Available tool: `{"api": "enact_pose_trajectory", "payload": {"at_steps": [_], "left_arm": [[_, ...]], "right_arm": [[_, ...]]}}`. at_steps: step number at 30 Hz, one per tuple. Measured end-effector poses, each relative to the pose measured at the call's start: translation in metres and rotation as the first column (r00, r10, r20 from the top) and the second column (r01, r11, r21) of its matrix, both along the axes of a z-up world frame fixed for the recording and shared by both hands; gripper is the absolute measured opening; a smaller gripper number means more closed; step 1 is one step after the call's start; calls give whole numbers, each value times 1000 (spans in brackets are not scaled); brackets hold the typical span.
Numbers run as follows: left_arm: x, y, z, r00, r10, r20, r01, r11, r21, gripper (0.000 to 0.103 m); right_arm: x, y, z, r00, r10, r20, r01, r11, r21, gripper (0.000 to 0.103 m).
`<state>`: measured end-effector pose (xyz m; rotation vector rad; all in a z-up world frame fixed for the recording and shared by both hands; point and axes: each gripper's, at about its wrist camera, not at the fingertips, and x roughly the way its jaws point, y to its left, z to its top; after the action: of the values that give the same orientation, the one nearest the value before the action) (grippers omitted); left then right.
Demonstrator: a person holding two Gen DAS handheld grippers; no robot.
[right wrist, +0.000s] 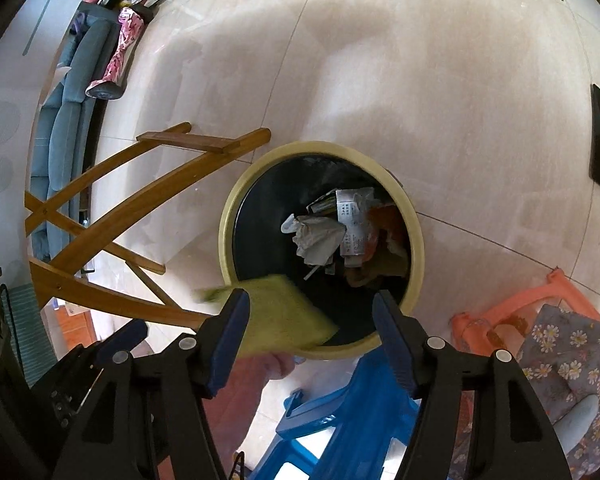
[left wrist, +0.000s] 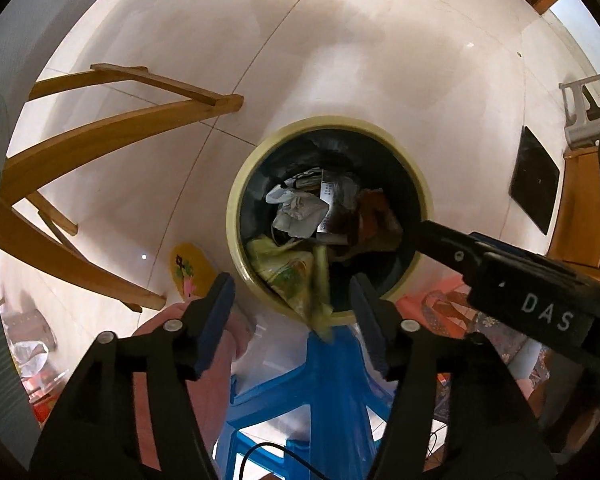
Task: Collect trash
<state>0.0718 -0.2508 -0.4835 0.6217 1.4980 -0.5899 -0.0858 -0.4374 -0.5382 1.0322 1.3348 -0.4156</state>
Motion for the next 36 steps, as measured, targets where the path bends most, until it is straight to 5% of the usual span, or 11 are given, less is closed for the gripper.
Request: {"api": "enact_pose_trajectory", "payload": {"at_steps": [18,36], "left_arm": [[-11,-2,31,1000,24,8,-24,999,-39,67],[-51,16,142,994,84,71,-73,987,-141,67]], "right_arm": [[-11,-8,23,999,39,2,-39,997,-64,71],[-21,-4,128,988,147,52,-137,979,-152,71]]}}
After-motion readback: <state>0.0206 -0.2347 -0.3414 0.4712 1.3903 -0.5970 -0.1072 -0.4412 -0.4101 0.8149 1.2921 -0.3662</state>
